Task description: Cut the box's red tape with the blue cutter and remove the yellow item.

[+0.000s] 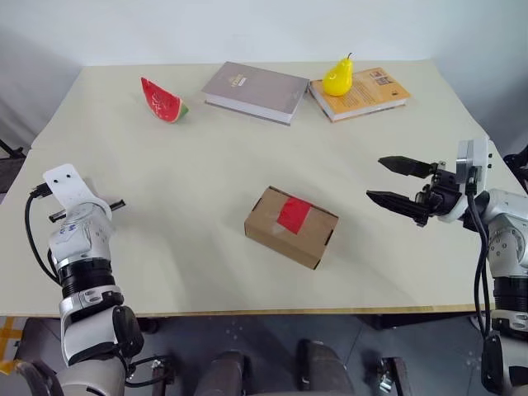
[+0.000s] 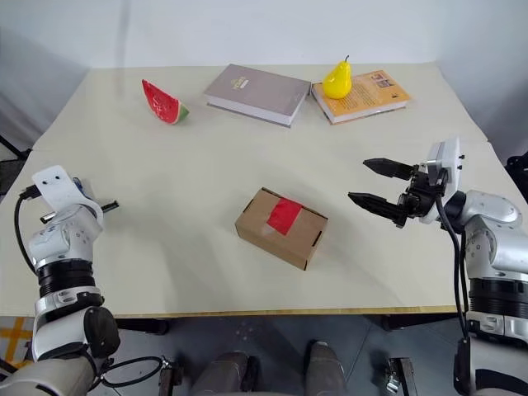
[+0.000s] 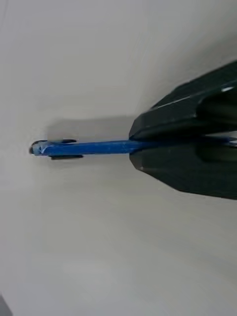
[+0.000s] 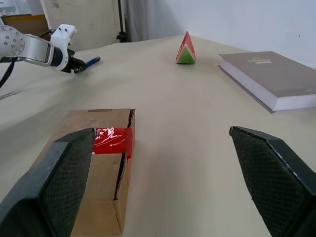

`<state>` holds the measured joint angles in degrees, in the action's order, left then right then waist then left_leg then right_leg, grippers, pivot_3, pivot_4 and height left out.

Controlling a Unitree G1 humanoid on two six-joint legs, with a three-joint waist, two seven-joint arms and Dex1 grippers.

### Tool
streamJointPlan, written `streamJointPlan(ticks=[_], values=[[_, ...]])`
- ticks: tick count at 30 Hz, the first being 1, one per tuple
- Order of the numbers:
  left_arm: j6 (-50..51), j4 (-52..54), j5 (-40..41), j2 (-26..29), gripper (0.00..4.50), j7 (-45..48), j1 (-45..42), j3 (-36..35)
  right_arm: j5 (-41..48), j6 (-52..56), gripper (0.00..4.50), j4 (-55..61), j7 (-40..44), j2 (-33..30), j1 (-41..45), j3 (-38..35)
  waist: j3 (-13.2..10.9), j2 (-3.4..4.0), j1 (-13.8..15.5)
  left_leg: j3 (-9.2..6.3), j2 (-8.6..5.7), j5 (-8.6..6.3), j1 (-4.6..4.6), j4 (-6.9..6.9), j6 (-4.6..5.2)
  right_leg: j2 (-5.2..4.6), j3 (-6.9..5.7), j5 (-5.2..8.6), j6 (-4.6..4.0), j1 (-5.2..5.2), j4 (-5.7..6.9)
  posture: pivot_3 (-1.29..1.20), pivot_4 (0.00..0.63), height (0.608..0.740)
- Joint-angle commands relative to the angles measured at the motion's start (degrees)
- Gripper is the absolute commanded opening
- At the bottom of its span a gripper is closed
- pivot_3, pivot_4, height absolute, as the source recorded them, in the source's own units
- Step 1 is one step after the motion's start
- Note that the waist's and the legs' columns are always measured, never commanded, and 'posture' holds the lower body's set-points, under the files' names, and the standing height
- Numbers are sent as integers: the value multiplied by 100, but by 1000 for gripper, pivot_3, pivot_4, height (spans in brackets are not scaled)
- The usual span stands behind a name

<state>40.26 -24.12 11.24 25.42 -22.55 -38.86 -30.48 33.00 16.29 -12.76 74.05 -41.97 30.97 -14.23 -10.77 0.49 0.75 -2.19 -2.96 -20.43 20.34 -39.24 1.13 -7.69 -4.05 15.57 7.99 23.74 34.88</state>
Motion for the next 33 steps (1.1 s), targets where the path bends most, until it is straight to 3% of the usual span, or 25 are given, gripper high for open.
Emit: streamJointPlan(ticks=[1, 9, 13, 24, 31, 33], values=[[206, 210, -4, 24, 22, 4, 240, -99, -4, -57, 4500, 48, -6, -132, 137, -70, 0, 0, -2, 0, 1, 0, 0, 0, 0, 0, 1, 0, 0, 0, 1, 0, 150, 740], [366, 438, 146, 212, 22, 385, 396, -257, -87, -60, 4500, -2, -56, -89, 138, -2, 0, 0, -1, 1, 1, 0, 0, 0, 0, 1, 1, 0, 0, 0, 1, 0, 150, 740], [420, 564, 457, 150, 1237, 662, 379, -434, -136, -81, 4500, -25, -102, -48, 180, 22, 0, 0, 15, 0, 1, 0, 0, 0, 0, 0, 1, 0, 0, 0, 0, 0, 150, 740], [773, 628, 333, 279, 4482, 659, 530, -332, -192, -23, 4500, 119, -290, -101, 90, -14, 0, -1, 57, -1, -2, 0, 1, -1, 0, -2, 0, 0, 0, -1, -1, 0, 150, 740], [1150, 539, 501, 480, 4482, 1514, 842, -20, -179, 17, 4500, 185, -332, -111, 70, -5, 3, 4, 49, -1, -1, 0, 0, -1, 0, -2, 1, 0, 0, -1, 1, 0, 150, 740], [1167, 492, 510, 491, 4087, 1616, 838, -35, -178, 34, 4500, 205, -348, -113, 68, 3, 9, 14, 51, 0, -2, 0, -1, -1, 0, -3, 1, 0, 0, -2, 1, 0, 150, 740]])
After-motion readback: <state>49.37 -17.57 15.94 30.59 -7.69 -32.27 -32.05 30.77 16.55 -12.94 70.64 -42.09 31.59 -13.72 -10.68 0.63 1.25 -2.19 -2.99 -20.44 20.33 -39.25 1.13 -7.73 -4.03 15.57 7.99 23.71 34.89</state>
